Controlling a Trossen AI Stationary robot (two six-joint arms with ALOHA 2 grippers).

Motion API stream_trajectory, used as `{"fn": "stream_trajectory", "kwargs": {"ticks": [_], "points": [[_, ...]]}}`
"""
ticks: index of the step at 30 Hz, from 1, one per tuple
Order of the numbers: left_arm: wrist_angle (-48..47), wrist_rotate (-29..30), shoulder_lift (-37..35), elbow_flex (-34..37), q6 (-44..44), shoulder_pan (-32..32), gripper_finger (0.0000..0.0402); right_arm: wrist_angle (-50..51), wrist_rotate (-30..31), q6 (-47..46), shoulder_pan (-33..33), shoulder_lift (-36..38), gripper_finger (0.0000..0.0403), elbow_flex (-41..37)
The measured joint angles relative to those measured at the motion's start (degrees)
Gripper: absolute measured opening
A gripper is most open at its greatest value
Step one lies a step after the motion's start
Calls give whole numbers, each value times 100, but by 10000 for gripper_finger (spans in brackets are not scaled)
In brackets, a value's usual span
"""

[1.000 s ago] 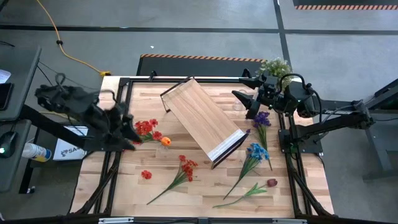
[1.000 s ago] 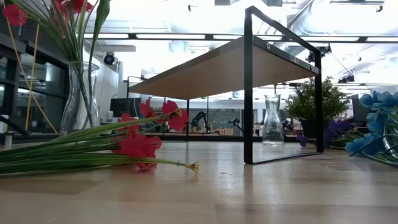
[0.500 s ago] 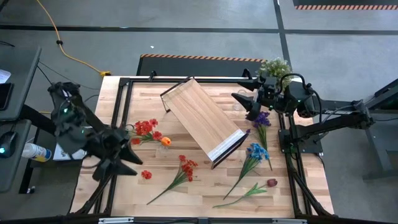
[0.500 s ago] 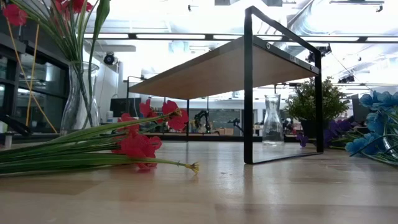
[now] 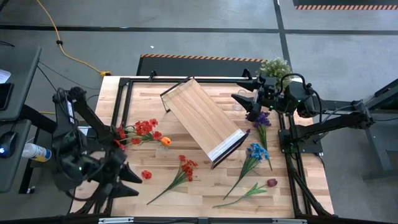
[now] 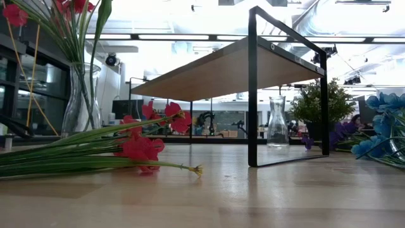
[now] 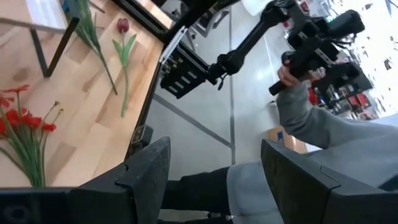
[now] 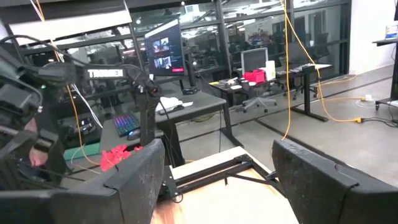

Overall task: Pick and place flowers into a vace then onto a shelf
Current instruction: Put the red flowers into the bottom transparent vase

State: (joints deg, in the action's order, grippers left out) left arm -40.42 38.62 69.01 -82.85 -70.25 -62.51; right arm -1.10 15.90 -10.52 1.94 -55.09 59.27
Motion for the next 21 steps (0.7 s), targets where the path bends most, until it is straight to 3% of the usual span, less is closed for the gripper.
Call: {"fn": "stream_trajectory", "kwargs": {"ticks": [10,21], "points": [[-5,155,420,0,-531,-131,282,0,-3,-1,-1,-1,287,0],[-13,-233,952,-1,-1124,-128,282,0,-185,-1,-9,-1,287,0]]}}
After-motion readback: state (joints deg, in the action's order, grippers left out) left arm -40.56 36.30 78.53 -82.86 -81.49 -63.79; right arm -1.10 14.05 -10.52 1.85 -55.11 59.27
